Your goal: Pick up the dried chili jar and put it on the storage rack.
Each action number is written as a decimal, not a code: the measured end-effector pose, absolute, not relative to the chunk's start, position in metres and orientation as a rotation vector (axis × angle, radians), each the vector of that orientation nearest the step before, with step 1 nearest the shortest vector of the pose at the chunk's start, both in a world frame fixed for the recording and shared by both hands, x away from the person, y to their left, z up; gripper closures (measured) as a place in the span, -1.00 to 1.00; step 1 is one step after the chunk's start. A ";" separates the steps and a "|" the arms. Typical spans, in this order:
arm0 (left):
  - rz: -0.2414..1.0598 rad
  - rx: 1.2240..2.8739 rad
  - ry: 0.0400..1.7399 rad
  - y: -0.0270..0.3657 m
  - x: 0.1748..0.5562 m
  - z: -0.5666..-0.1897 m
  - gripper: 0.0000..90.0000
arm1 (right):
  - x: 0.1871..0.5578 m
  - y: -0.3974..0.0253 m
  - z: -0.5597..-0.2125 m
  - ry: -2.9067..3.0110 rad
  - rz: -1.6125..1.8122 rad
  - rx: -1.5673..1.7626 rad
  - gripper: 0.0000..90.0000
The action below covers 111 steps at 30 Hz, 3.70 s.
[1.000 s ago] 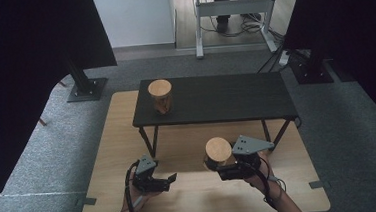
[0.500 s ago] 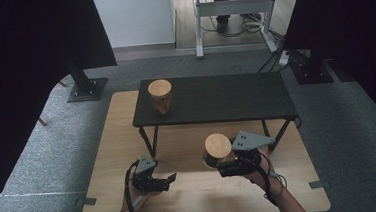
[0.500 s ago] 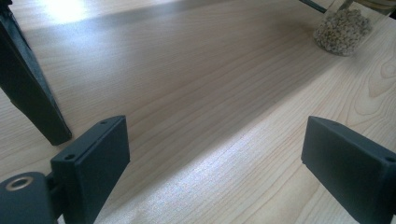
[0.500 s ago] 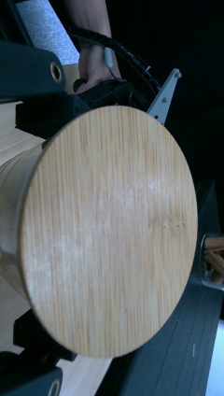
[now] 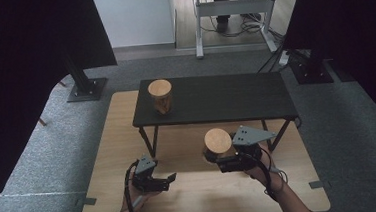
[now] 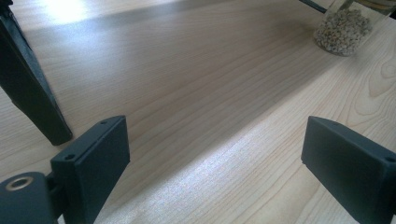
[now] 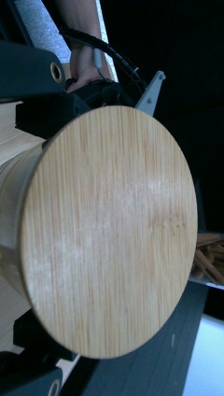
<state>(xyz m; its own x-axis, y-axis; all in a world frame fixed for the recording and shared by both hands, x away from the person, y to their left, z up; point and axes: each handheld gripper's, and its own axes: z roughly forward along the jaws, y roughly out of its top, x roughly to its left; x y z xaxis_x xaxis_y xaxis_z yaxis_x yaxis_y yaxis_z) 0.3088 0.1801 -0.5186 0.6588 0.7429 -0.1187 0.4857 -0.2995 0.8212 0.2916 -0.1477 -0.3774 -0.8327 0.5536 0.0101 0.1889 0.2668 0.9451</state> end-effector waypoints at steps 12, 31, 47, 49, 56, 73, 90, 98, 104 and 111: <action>0.353 1.960 0.965 0.182 0.310 -0.519 -0.83 | 0.296 -0.147 -0.364 2.214 1.574 0.662 -0.44; 0.355 1.957 0.962 0.182 0.310 -0.517 -0.83 | 0.306 -0.150 -0.348 2.210 1.562 0.653 -0.44; 0.354 1.956 0.962 0.184 0.310 -0.517 -0.83 | 0.322 -0.147 -0.336 2.197 1.565 0.652 -0.44; 0.352 1.952 0.962 0.184 0.310 -0.517 -0.83 | 0.325 -0.148 -0.334 2.191 1.565 0.656 -0.44; 0.350 1.953 0.960 0.184 0.310 -0.516 -0.83 | 0.334 -0.149 -0.329 2.180 1.563 0.663 -0.44; 0.348 1.957 0.958 0.184 0.310 -0.517 -0.83 | 0.353 -0.148 -0.324 2.183 1.544 0.667 -0.44; 0.345 1.964 0.957 0.183 0.309 -0.517 -0.84 | 0.375 -0.154 -0.319 2.134 1.550 0.733 -0.44; 0.346 1.965 0.956 0.184 0.310 -0.517 -0.84 | 0.388 -0.154 -0.318 2.117 1.539 0.761 -0.44; 0.345 1.970 0.958 0.185 0.310 -0.518 -0.84 | 0.400 -0.151 -0.321 2.110 1.525 0.788 -0.44; 0.339 1.973 0.965 0.185 0.311 -0.520 -0.84 | 0.410 -0.146 -0.325 2.100 1.516 0.809 -0.44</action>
<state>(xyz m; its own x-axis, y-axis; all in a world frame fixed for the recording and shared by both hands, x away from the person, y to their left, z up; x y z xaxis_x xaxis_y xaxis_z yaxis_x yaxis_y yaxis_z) 0.3108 0.1853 -0.5203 0.6601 0.7402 -0.1279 0.4978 -0.3035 0.8124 0.4101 -0.1465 -0.3247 -0.7397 0.6729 -0.0034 0.2087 0.2342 0.9495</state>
